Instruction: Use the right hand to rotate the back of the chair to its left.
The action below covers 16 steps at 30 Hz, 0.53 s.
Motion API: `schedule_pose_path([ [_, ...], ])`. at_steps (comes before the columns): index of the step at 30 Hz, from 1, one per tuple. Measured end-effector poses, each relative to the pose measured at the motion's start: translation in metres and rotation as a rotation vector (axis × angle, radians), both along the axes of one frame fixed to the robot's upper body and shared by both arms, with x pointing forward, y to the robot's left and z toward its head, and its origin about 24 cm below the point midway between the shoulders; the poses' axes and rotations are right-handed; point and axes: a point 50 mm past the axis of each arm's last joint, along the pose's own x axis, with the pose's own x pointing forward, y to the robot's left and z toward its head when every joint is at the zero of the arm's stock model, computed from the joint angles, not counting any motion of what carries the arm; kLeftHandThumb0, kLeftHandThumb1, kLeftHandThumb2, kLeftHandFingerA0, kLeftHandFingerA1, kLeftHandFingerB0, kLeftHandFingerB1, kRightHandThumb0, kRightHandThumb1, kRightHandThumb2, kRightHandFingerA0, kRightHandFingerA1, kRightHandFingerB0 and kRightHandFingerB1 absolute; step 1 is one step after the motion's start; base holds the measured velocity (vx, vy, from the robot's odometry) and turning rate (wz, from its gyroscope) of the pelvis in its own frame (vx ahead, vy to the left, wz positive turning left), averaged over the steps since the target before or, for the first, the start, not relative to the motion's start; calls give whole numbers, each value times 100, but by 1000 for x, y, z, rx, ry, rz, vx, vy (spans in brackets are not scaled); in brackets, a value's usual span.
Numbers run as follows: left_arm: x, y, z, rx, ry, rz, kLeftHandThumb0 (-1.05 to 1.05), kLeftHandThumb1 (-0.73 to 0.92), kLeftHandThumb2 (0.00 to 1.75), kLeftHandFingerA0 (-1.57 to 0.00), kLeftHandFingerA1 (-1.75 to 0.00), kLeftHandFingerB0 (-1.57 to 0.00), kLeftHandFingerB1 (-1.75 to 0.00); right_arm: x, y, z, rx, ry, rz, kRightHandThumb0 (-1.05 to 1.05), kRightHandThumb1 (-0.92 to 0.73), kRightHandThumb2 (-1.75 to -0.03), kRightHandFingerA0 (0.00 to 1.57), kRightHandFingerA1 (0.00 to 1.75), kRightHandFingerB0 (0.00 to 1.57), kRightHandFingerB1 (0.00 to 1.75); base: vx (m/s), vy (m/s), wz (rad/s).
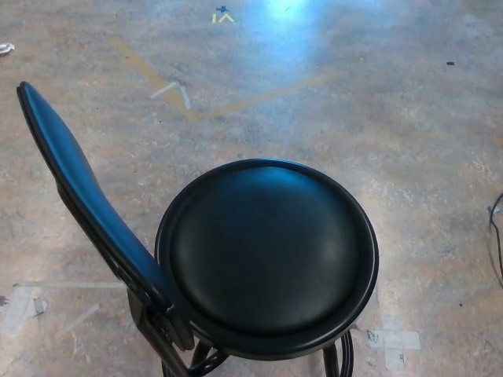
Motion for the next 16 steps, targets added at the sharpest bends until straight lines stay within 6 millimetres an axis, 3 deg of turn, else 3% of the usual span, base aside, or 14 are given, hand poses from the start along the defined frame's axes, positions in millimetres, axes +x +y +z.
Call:
schedule_pose_path([
  [4, 0, 0, 0, 2, 1, -9, -45, 76, 63, -61, -56, -56, -45, 0, 0, 0, 8, -1, -14, -105, -58, -115, 35, 142, 2, 115, 0, 0, 0],
  [5, 0, 0, 0, 1, 0, -7, -44, 76, 63, -61, -55, -55, -45, 0, 0, 0, 9, -1, -16, -105, -59, -115, 22, 147, 0, 124, 0, 0, 0],
  [6, 0, 0, 0, 0, -1, 0, -43, 75, 63, -62, -55, -55, -44, -1, 0, 0, 11, -1, -19, -105, -43, -136, 30, 107, 12, 89, 0, 0, 0],
  [7, 0, 0, 0, -1, -2, 4, -43, 75, 63, -62, -55, -55, -44, -1, 0, 0, 12, 0, -20, -105, -43, -136, 30, 107, 12, 89, 0, 0, 0],
  [8, 0, 0, 0, -1, -2, 4, -44, 75, 63, -61, -55, -55, -44, -1, 0, -1, 14, 1, -23, -105, -53, -121, 31, 151, 2, 130, 0, 0, 0],
  [9, 0, 0, 0, 0, -1, 2, -44, 75, 63, -61, -55, -55, -44, -1, 0, -1, 15, 2, -26, -105, -53, -121, 31, 151, 2, 130, 0, 0, 0],
  [10, 0, 0, 0, 0, -1, 0, -45, 76, 63, -61, -55, -57, -45, -1, 0, -1, 17, 1, -31, -105, -45, -137, 38, 112, 18, 92, 0, 0, 0],
  [16, 1, 0, 0, 0, -3, 2, -46, 75, 63, -62, -55, -57, -45, -1, 2, -1, 13, 8, -10, -105, -45, -138, 30, 108, 18, 91, 0, 0, 0],
])
